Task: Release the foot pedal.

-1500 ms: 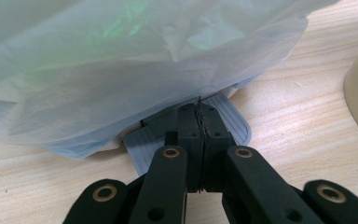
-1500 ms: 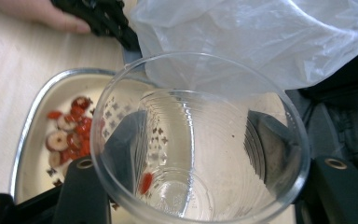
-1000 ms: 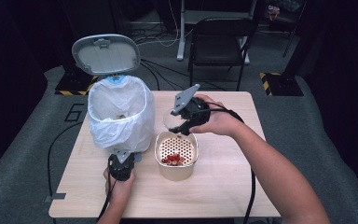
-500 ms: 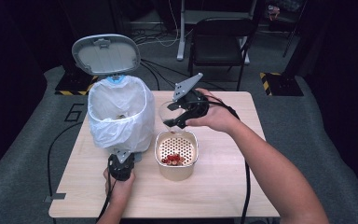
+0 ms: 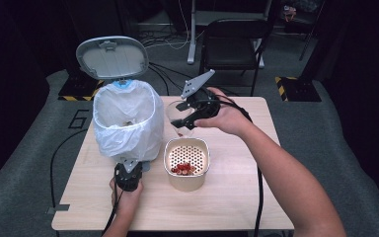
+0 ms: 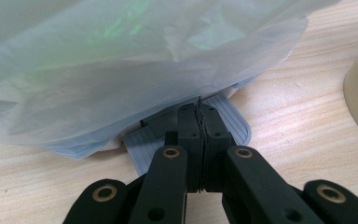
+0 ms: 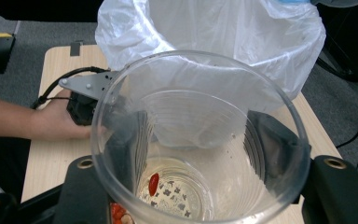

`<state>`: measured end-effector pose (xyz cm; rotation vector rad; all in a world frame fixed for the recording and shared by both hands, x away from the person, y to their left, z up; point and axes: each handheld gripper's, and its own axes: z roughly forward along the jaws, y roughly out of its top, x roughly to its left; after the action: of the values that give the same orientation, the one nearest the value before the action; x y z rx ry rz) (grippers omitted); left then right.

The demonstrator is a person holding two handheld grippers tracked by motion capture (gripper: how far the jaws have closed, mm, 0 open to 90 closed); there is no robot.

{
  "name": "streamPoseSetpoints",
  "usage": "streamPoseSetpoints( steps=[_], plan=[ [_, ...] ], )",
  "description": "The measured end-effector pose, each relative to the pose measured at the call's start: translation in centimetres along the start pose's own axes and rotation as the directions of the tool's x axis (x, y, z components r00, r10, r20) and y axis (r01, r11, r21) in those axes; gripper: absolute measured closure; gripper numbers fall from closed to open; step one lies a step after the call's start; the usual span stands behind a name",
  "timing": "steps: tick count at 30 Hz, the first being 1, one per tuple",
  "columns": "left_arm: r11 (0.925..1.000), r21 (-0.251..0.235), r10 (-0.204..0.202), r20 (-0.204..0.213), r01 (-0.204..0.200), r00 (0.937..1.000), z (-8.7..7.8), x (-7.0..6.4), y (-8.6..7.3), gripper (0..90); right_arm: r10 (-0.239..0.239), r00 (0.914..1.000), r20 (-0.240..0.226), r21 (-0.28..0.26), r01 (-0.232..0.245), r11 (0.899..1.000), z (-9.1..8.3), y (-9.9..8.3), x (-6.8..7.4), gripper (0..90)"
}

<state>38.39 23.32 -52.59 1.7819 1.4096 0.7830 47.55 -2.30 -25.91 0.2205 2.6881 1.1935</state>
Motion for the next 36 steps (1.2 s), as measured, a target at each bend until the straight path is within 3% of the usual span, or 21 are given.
streamPoseSetpoints(
  steps=[13, 19, 27, 32, 36],
  plan=[
    [1.0000, -0.002, -0.003, 0.001, 0.003, 1.0000, 0.0, 0.0, 0.0, 89.0, 0.070, 0.9975, -0.001, -0.046, -0.070, 0.996, -0.5, 2.6, -1.0, 39.5],
    [0.9999, -0.001, -0.011, 0.004, 0.011, 0.9999, 0.0, 0.0, 0.0, 89.0, 0.067, 0.9977, 0.003, -0.061, -0.067, 0.996, -0.1, 4.2, -1.1, 39.5],
    [1.0000, -0.001, -0.009, 0.004, 0.009, 0.9999, 0.0, 0.0, 0.0, 88.9, 0.059, 0.9982, 0.011, -0.088, -0.058, 0.994, 1.1, 6.5, -1.0, 39.5],
    [1.0000, 0.000, -0.003, 0.002, 0.003, 1.0000, 0.0, 0.0, 0.0, 88.9, 0.078, 0.9965, 0.031, -0.094, -0.075, 0.993, 1.9, 7.7, -1.1, 39.4],
    [0.9998, 0.007, -0.018, 0.004, 0.018, 0.9998, 0.0, 0.0, 0.0, 88.9, 0.082, 0.9962, 0.032, -0.099, -0.078, 0.992, 2.8, 8.5, -1.0, 39.3]
  ],
)
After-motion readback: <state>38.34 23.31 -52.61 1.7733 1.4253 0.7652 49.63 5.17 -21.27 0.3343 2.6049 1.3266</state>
